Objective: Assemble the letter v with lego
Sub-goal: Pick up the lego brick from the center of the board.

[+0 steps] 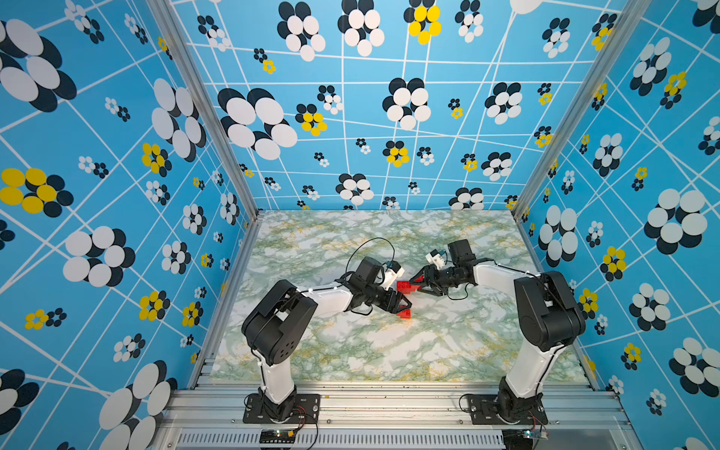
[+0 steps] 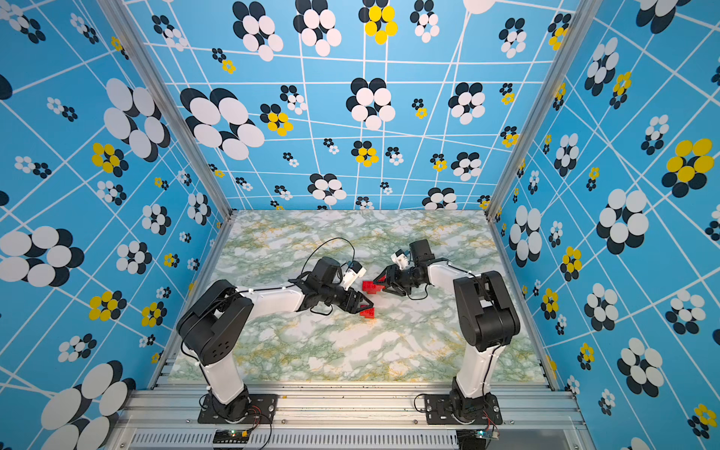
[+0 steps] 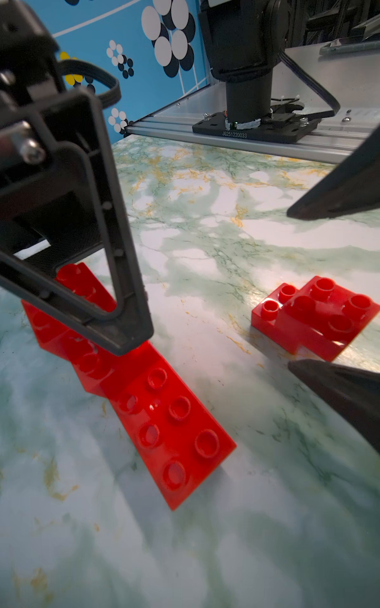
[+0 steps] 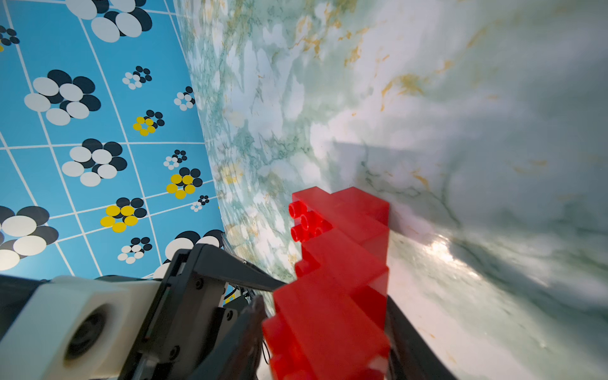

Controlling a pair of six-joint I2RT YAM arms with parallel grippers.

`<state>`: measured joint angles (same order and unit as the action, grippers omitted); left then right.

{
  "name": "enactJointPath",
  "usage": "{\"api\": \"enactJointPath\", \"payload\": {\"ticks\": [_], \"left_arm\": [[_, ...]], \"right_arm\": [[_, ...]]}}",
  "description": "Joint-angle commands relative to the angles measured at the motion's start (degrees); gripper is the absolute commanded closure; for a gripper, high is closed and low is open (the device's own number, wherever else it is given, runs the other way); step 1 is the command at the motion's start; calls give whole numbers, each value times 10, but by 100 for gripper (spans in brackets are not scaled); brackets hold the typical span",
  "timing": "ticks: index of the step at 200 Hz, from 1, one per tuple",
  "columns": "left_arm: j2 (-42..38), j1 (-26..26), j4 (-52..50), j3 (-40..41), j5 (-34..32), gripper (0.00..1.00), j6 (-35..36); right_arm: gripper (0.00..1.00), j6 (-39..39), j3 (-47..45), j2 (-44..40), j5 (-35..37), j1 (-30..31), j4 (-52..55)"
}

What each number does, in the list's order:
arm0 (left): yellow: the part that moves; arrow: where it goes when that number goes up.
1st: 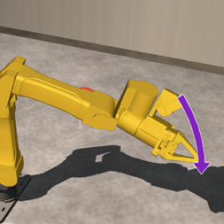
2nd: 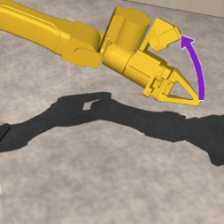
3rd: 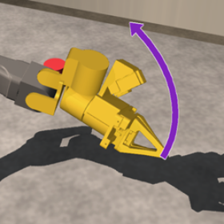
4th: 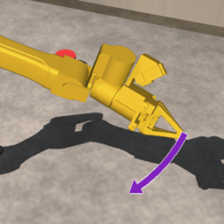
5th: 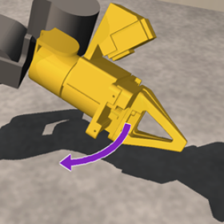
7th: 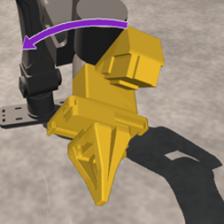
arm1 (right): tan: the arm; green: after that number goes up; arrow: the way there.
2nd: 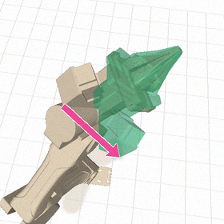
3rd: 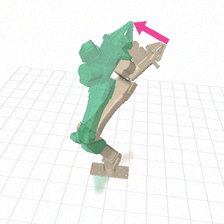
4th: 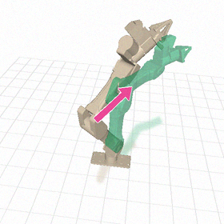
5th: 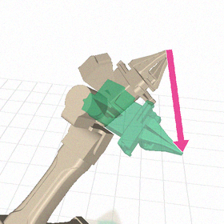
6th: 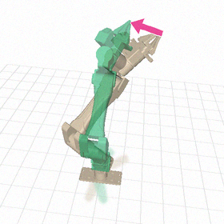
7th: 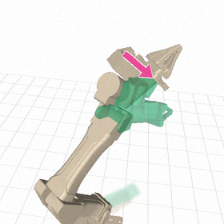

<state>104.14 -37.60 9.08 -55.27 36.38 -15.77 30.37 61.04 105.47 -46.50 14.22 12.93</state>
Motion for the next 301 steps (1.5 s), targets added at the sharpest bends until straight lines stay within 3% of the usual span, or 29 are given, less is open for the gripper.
{"api": "enactJointPath", "payload": {"ticks": [1,120,161,219,301], "left_arm": [[10,-4,-21,-12,-6,33,18],[-22,-29,-80,-7,-11,37,21],[-46,-55,-131,-8,-99,32,35],[-14,-89,-160,-41,-181,30,69],[32,-107,-255,-109,-239,41,122]], "right_arm": [[43,-12,10,-4,8,5,9],[43,-12,11,-4,7,5,8],[43,-14,10,-1,7,5,9],[43,-14,11,0,4,5,12],[43,-16,10,0,7,5,17]]}}
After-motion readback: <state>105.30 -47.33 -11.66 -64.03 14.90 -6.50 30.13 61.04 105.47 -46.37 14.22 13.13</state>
